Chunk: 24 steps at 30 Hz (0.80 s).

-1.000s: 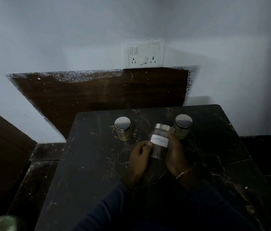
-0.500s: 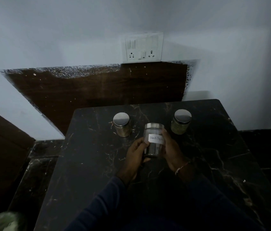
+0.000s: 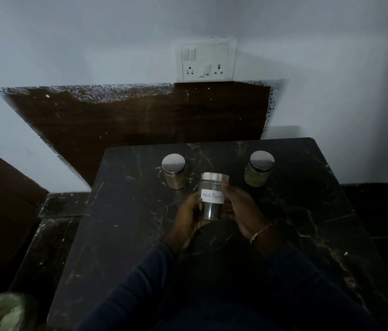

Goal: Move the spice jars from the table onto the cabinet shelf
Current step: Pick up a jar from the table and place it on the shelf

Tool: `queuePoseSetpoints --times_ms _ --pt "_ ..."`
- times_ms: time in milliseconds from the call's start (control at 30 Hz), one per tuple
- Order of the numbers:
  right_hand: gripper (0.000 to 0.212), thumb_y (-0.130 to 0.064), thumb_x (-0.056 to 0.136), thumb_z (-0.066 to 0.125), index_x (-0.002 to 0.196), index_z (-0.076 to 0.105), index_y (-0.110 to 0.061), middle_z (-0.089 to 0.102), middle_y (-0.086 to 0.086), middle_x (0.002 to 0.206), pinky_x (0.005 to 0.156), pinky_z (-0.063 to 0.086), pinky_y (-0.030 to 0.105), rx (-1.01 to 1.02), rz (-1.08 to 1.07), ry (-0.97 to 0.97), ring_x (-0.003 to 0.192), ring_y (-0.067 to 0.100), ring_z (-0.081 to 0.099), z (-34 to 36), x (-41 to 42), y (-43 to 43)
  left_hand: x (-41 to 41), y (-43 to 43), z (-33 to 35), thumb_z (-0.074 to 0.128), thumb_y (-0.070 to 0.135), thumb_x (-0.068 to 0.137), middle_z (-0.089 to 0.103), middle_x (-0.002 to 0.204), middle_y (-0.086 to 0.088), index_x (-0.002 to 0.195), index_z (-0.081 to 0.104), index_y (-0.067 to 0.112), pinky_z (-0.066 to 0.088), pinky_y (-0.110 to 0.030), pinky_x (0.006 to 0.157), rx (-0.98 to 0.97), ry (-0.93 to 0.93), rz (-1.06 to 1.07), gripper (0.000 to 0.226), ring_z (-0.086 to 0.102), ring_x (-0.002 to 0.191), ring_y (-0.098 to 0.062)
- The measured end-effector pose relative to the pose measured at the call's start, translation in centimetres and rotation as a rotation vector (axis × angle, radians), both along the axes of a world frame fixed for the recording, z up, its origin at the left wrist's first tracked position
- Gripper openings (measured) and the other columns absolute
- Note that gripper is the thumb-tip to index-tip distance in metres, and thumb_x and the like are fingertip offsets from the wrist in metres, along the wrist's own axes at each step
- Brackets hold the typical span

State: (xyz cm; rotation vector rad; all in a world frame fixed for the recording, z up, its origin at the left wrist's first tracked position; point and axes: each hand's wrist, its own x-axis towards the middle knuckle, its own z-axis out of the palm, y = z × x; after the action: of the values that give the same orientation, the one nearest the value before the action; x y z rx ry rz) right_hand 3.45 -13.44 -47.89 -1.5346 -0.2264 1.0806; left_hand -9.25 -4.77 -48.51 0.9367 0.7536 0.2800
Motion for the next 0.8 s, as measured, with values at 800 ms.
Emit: queuePoseSetpoints --times_ms 800 --pt "0.013 -0.046 0.096 0.048 0.102 0.057 -0.053 0.064 -0.006 0.116 0.074 0.060 0.035 0.152 0.086 -0.165 0.101 0.016 0.068 6.0 1.9 1.8 0.8 3.3 4.7 0.072 0.034 0.082 0.066 0.118 0.001 0.131 0.046 0.029 0.056 -0.029 0.083 0.524 0.040 -0.236 0.056 0.067 0.103 -0.010"
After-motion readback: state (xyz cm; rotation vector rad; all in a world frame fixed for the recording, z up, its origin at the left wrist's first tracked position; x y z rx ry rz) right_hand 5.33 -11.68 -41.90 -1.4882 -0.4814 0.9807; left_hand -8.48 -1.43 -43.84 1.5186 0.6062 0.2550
